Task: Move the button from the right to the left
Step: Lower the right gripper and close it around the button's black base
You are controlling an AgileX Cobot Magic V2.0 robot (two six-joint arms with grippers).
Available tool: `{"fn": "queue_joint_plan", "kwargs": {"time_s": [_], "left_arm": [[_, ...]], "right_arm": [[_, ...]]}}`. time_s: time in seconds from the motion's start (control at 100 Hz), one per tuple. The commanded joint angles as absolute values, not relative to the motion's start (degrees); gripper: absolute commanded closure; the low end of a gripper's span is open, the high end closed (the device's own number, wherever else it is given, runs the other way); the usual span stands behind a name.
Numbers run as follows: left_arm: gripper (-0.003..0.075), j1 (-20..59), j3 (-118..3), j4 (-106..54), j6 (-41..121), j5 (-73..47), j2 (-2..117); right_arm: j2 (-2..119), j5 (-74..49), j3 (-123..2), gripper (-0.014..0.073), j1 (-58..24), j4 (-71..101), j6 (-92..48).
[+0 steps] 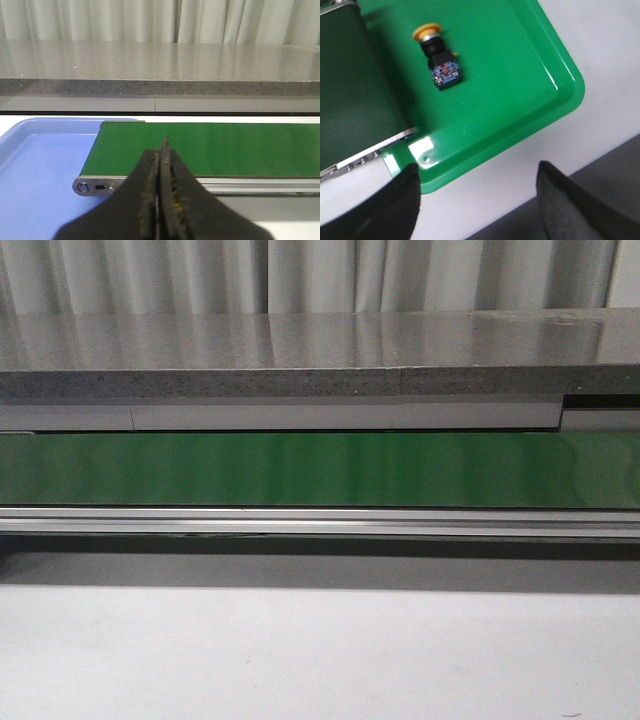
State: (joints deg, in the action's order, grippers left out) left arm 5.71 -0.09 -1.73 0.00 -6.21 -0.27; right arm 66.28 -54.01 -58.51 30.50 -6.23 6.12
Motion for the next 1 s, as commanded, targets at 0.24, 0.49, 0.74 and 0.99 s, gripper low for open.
{"fn": "queue_joint_plan", "kwargs": {"time_s": [0.24, 0.49, 0.74, 0.99], "left_arm": [[0.0741, 6.09, 2.57, -1.76, 0.0, -1.9, -1.9], [0.0741, 6.09, 2.57, -1.76, 0.0, -1.9, -1.9], [0.0741, 6.09, 2.57, -1.76, 0.0, -1.9, -1.9], [0.0741, 6.09, 2.57, -1.76, 0.0, -1.9, -1.9]], "right_arm": [[80.79, -53.31, -67.75, 0.0055, 33.41, -3.31, 5.86], [91.69, -49.65, -71.26, 0.0055, 33.41, 1.31, -0.52], [100.07, -48.84, -76.02, 0.0055, 33.41, 7.92, -12.74], [106.71, -47.32, -79.34, 0.0055, 33.41, 12.76, -18.85]]}}
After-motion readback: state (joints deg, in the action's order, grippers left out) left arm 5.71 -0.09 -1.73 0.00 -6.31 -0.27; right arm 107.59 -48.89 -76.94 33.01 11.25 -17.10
